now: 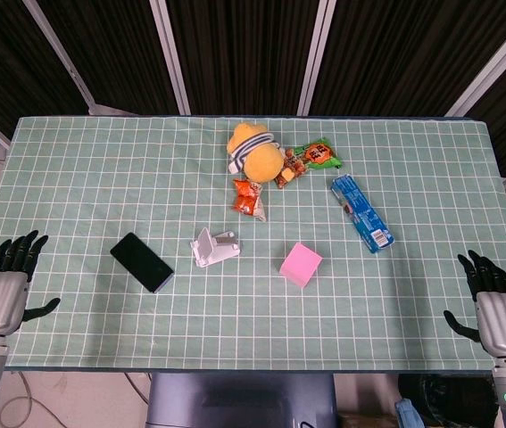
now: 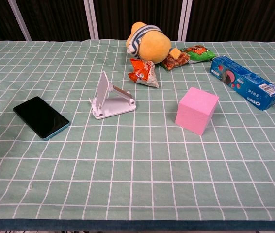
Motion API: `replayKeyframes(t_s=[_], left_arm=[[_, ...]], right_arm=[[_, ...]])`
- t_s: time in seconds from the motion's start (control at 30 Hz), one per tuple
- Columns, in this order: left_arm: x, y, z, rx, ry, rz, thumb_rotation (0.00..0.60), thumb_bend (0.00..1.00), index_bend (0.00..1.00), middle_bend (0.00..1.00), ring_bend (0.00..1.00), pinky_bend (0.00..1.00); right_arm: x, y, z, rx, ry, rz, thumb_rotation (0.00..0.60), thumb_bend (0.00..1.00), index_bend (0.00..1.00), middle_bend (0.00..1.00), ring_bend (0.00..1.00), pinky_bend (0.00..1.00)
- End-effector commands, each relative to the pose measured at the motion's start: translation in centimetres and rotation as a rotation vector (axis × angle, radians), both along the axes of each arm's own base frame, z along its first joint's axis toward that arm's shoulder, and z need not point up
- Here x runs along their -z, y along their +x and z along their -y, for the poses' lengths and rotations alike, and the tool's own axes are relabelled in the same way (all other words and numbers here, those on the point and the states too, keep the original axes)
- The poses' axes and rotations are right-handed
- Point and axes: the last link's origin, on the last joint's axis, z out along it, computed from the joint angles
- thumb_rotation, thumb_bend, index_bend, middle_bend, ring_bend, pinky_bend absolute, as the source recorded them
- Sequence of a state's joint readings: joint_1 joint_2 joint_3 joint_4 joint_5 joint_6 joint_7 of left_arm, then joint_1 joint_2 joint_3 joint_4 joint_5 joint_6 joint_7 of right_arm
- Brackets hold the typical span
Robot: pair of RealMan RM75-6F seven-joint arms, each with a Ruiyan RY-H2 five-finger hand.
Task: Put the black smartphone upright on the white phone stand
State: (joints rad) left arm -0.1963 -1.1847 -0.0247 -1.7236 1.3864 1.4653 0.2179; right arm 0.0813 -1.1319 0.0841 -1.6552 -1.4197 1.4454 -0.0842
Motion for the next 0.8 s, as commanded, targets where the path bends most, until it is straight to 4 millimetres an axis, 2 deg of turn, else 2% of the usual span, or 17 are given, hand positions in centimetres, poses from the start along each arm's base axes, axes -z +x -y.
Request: replayKeyframes(t_s=[0.03, 0.47, 0.8], left_arm=[[0.0, 0.0, 0.0, -0.001, 0.000, 0.001, 0.600, 0.08, 0.00, 0.00, 0.00, 0.00], [0.1, -0.3, -0.6, -0.020, -0.022, -0.006, 0.600, 0.08, 0.00, 0.00, 0.00, 0.00], [0.7, 0.3, -4.3, 0.000, -0.143, -0.169, 0.600, 0.08, 0.00, 0.00, 0.00, 0.00]], right_arm=[[0.0, 0.0, 0.0, 0.001, 0.000, -0.002, 0.600, 0.34, 0.00, 0.00, 0.00, 0.12], [0.0, 0.0, -0.1, 0.006, -0.005, -0.002, 0.600, 0.34, 0.00, 0.00, 0.00, 0.12], [-0.1, -0.2, 0.0, 0.013, -0.003, 0.001, 0.600, 0.34, 0.00, 0.00, 0.00, 0.12]])
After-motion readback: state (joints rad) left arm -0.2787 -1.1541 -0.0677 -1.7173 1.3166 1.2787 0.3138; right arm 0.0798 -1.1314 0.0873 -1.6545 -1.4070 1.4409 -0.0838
